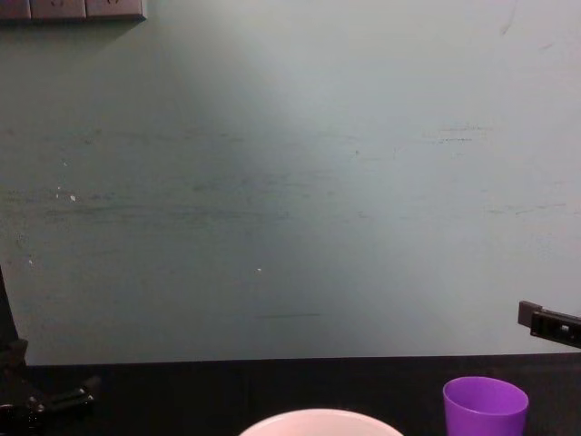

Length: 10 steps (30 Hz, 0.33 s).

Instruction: Pick up the cup and pour the mung beans from the cup into the bowl.

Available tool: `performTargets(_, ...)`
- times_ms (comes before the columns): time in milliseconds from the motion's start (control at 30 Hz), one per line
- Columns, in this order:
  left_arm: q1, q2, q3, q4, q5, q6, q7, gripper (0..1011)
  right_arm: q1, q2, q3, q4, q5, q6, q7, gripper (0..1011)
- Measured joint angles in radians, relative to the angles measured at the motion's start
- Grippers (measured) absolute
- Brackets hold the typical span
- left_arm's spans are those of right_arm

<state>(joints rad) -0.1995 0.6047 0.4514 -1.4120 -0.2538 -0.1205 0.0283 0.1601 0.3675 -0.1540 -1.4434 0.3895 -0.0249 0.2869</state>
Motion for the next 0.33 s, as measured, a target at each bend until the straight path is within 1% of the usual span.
performTargets(333,0.0,0.0,0.0,0.0,0.0,0.0,0.0,1000,0.0,0.0,0.0,0.0,0.0,0.0,-0.001,1000)
